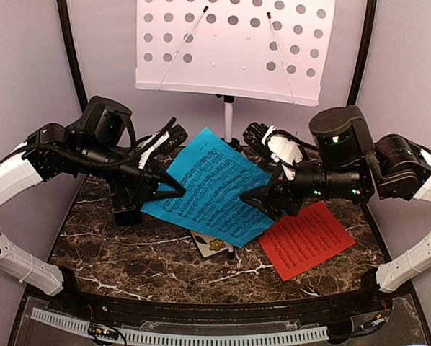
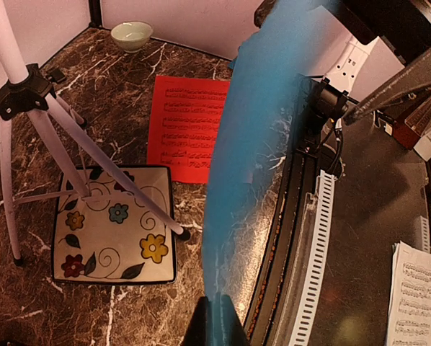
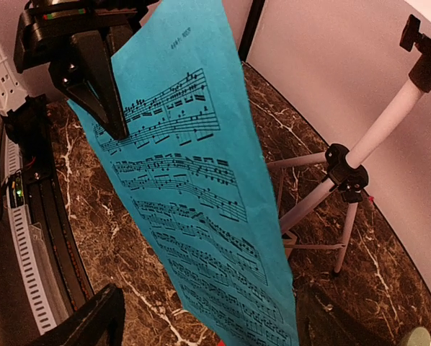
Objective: Set up the instrument practice props
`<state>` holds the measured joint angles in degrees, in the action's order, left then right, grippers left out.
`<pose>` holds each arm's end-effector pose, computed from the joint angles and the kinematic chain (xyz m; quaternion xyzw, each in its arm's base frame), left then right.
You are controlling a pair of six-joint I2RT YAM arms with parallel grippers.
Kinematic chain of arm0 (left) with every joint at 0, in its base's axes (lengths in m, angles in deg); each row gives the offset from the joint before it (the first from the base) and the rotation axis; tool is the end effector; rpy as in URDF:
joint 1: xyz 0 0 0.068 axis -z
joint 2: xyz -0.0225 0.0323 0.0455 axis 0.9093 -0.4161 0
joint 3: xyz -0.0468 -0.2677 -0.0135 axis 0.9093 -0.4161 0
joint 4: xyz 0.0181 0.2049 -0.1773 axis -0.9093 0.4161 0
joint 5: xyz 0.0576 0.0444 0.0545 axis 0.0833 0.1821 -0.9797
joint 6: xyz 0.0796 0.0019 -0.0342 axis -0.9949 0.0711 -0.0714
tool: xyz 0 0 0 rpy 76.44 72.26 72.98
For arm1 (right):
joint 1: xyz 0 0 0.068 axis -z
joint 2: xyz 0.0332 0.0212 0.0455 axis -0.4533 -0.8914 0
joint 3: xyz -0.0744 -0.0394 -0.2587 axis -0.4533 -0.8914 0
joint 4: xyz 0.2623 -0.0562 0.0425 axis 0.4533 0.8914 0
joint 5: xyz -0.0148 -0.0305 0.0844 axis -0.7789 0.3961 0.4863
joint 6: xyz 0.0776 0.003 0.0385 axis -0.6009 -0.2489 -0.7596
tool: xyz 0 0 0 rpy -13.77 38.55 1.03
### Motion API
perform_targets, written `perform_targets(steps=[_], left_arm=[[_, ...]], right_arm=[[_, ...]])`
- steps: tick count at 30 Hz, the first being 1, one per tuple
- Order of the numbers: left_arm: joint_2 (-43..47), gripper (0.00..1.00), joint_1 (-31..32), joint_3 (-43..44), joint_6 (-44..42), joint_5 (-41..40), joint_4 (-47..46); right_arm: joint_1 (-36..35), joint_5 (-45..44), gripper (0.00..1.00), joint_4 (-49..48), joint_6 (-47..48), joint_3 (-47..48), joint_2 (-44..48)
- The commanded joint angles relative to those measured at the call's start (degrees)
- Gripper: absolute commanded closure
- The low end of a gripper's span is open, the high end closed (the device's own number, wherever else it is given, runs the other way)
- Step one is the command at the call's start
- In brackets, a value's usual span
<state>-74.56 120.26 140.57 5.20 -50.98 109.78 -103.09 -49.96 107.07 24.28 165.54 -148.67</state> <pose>0.1543 -0.2607 0.3901 0.4738 0.7272 -0.3382 0.3637 0.0953 0.2750 0.4042 -0.4491 0.7265 0.1896 0.4844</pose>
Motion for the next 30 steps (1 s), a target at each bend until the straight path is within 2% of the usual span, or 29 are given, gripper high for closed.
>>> perform_targets(steps=[1,4,7,12,18,22,30], left_arm=[[-0.6,1.00,-0.2,2.9,-2.9,3.9,5.1],[-1.3,1.00,-0.1,3.8,-4.4,5.7,6.5],[-1.2,1.00,-0.1,3.8,-5.8,5.1,7.1],[0.1,1.00,-0.1,3.0,-9.5,4.2,7.4],[-0.4,1.00,-0.1,4.1,-14.6,4.9,9.1],[-1.3,1.00,-0.1,5.6,-16.1,5.6,9.0],[-1.6,1.00,-0.1,5.4,-20.0,5.3,8.9]], right_arm=[[-0.5,0.0,0.20,0.4,3.5,5.2,-3.6],[-0.5,-0.6,0.22,2.8,5.3,7.8,-6.0],[-0.5,2.9,0.23,3.6,6.3,8.9,-6.3],[-0.4,5.4,0.10,6.3,7.1,9.3,-6.1],[0.3,6.7,0.06,8.8,7.7,10.5,-6.3],[1.2,9.5,0.10,6.8,7.6,10.4,-7.5],[2.0,7.5,0.21,9.3,8.5,12.8,-12.0]])
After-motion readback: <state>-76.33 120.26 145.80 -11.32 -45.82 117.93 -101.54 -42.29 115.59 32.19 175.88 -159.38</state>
